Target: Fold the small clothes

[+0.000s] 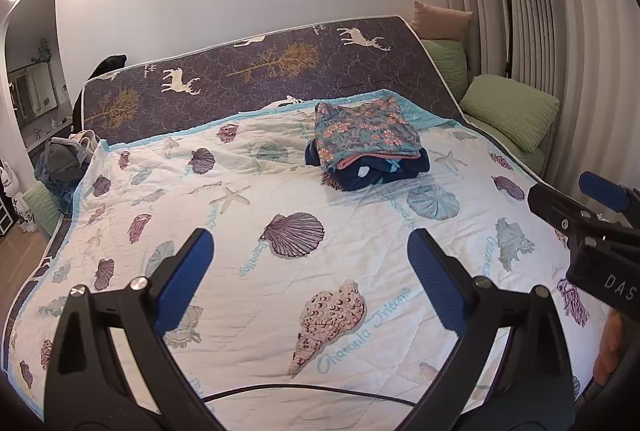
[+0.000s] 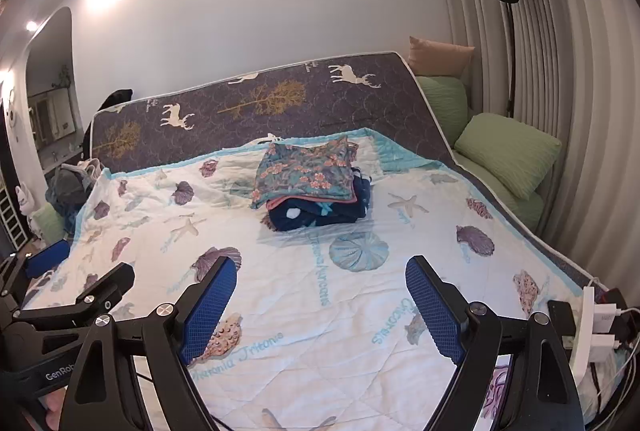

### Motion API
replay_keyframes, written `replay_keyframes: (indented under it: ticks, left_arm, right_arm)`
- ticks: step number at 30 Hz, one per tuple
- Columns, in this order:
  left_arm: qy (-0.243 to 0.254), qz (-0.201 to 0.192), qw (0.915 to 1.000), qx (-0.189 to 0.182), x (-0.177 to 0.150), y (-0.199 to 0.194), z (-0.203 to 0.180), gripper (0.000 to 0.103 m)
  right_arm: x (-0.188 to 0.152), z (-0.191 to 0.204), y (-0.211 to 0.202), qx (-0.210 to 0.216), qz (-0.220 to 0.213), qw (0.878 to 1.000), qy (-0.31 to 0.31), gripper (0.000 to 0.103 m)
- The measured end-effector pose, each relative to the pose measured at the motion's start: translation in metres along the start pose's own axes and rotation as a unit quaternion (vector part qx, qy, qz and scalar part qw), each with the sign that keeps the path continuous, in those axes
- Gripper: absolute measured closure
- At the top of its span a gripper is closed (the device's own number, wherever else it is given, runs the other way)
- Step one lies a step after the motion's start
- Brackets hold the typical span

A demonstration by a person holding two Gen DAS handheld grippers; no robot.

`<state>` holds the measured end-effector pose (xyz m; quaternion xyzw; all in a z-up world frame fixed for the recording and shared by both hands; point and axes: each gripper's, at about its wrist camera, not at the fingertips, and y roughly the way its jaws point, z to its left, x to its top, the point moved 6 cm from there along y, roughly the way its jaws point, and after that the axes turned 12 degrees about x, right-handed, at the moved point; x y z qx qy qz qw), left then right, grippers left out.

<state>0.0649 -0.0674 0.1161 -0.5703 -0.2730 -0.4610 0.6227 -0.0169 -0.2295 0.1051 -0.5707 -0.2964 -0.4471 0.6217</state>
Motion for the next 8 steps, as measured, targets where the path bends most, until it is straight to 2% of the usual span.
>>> replay_keyframes:
  ticks: [8]
  left_arm:
    - [-0.002, -0.002, 1.0, -0.003, 0.0008, -0.0019, -0.0001, 0.006]
  right_arm:
    - [0.0002, 0.0013, -0.0017, 0.003, -0.002, 1.0, 0.0, 0.014]
